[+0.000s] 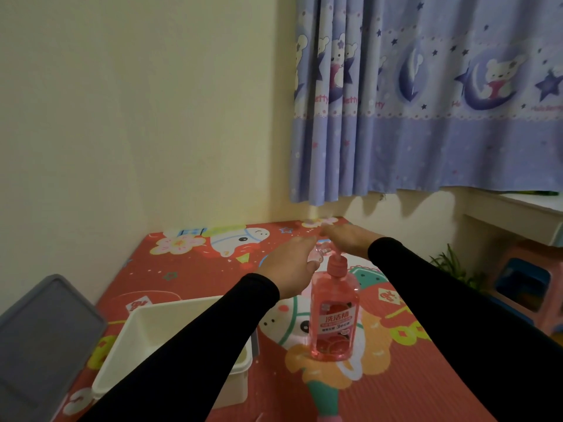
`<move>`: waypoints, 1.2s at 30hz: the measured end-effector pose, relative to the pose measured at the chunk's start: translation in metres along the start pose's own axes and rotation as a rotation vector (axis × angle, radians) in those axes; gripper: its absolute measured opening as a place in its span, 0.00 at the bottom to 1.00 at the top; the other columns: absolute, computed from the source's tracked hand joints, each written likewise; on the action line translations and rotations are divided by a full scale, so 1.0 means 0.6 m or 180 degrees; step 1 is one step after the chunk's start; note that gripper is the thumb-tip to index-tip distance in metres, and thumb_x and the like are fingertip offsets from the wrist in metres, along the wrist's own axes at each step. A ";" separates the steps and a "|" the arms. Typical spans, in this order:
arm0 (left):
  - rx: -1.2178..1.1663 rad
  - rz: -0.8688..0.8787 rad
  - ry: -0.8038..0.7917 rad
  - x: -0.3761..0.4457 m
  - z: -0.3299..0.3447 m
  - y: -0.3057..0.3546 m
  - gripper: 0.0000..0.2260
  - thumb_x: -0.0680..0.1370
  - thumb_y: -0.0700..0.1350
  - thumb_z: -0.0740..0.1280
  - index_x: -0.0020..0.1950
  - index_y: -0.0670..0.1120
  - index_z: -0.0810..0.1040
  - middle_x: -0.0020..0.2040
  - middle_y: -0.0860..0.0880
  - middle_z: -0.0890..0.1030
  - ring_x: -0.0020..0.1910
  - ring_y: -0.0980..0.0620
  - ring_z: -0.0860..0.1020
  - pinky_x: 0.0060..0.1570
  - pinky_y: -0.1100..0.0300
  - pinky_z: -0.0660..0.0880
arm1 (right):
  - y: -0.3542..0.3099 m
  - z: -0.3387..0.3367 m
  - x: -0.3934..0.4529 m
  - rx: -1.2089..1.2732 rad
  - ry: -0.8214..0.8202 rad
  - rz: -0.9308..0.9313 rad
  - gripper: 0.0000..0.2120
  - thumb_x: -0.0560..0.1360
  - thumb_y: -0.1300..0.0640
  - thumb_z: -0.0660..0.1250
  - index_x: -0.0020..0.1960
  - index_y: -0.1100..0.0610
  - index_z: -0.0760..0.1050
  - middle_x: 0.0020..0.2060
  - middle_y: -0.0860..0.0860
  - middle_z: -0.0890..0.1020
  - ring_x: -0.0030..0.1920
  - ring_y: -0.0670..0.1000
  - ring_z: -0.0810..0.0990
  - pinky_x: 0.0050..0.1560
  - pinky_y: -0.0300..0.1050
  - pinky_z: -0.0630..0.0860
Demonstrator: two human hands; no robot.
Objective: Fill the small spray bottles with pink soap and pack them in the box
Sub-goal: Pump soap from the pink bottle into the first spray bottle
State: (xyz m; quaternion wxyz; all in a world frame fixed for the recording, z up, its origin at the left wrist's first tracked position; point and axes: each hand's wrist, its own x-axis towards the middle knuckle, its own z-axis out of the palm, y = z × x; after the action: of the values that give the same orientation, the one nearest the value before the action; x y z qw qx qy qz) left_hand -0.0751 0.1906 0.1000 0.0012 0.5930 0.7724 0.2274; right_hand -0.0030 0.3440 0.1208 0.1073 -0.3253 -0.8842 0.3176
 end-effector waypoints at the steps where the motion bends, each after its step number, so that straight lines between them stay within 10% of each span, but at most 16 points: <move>1: 0.0019 0.0012 0.0020 0.001 -0.001 0.000 0.25 0.83 0.46 0.59 0.78 0.49 0.55 0.75 0.46 0.64 0.73 0.46 0.64 0.69 0.55 0.62 | 0.000 0.001 0.001 -0.0030 0.0020 -0.0023 0.19 0.83 0.56 0.52 0.68 0.65 0.70 0.65 0.63 0.73 0.64 0.61 0.73 0.62 0.51 0.70; 9: 0.0112 -0.0098 -0.0148 -0.005 0.024 -0.011 0.23 0.83 0.48 0.57 0.78 0.48 0.57 0.75 0.46 0.63 0.73 0.47 0.64 0.68 0.54 0.63 | 0.016 0.028 0.005 -0.0495 -0.0156 0.0173 0.19 0.82 0.60 0.51 0.71 0.61 0.67 0.69 0.62 0.70 0.67 0.60 0.70 0.65 0.49 0.66; 17: 0.0115 -0.0032 -0.0087 0.006 0.003 -0.006 0.24 0.83 0.48 0.58 0.78 0.49 0.57 0.74 0.45 0.66 0.70 0.45 0.67 0.67 0.50 0.66 | 0.022 0.011 0.027 0.0252 0.0048 -0.0089 0.18 0.79 0.48 0.53 0.54 0.58 0.77 0.49 0.56 0.80 0.49 0.53 0.75 0.51 0.49 0.70; 25: 0.0120 -0.0099 -0.0196 -0.005 0.021 -0.012 0.24 0.83 0.48 0.57 0.78 0.50 0.55 0.75 0.47 0.63 0.72 0.47 0.65 0.68 0.52 0.65 | 0.022 0.028 0.012 -0.0693 -0.0171 -0.0023 0.18 0.82 0.61 0.52 0.70 0.61 0.68 0.68 0.61 0.71 0.67 0.60 0.70 0.65 0.49 0.66; 32: 0.0098 0.0017 -0.0081 0.007 0.001 -0.006 0.24 0.83 0.48 0.58 0.78 0.51 0.56 0.73 0.46 0.66 0.70 0.46 0.67 0.66 0.52 0.67 | 0.022 0.009 0.020 0.0174 0.0169 -0.0112 0.14 0.76 0.46 0.57 0.47 0.51 0.78 0.42 0.52 0.78 0.37 0.48 0.72 0.41 0.43 0.68; 36: 0.0123 -0.0047 -0.0070 0.002 0.015 -0.009 0.23 0.83 0.48 0.58 0.77 0.49 0.57 0.73 0.46 0.66 0.69 0.46 0.68 0.66 0.51 0.67 | 0.022 0.022 0.016 -0.0245 -0.0038 -0.0205 0.15 0.81 0.57 0.55 0.62 0.58 0.76 0.59 0.57 0.78 0.56 0.56 0.76 0.56 0.48 0.69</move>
State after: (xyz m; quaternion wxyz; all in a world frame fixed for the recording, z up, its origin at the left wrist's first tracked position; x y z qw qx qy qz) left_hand -0.0777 0.1938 0.0903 -0.0001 0.5896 0.7810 0.2059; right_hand -0.0090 0.3514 0.1021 0.0997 -0.2986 -0.9064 0.2816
